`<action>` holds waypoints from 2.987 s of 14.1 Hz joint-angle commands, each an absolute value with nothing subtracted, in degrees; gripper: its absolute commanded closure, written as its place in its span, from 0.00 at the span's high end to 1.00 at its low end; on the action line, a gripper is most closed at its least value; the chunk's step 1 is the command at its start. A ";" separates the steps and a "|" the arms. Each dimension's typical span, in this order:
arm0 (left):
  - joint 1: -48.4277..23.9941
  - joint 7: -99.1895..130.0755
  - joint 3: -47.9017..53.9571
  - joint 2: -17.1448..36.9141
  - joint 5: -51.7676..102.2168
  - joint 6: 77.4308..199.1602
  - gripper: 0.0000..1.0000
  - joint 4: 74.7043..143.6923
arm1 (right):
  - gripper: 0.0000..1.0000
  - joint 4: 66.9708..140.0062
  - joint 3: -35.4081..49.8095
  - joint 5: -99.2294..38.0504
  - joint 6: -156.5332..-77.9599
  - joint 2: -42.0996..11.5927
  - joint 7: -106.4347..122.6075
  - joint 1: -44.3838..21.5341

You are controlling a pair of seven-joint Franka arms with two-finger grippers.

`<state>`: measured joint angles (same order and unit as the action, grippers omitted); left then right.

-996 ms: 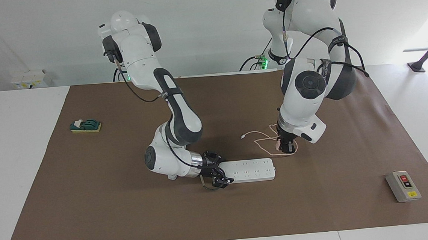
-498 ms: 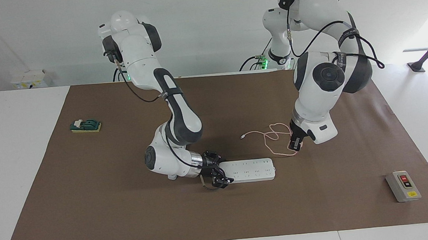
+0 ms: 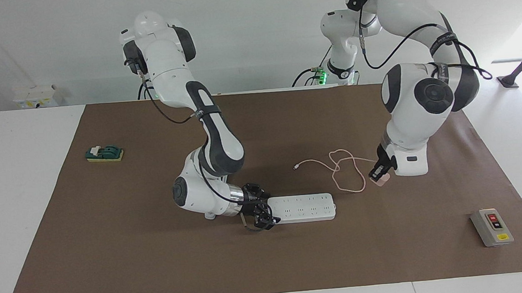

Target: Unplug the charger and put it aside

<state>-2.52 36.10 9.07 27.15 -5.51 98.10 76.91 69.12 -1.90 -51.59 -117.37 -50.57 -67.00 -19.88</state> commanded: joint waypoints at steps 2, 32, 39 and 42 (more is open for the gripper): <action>6.05 15.34 9.93 19.44 -3.70 102.03 0.00 89.36 | 1.00 76.55 -5.26 -49.66 -113.39 -43.60 -66.00 -20.04; 18.46 -8.84 8.96 4.15 10.22 112.08 1.00 108.02 | 1.00 77.26 -12.48 -4.57 -78.66 -9.41 8.78 -8.53; 17.23 9.90 9.75 -0.53 3.08 100.56 1.00 94.34 | 1.00 81.54 1.73 1.84 -78.66 -2.22 12.13 4.91; 16.08 10.55 9.84 -0.70 2.73 96.16 1.00 92.20 | 1.00 89.54 4.66 1.93 -81.20 3.15 11.60 7.56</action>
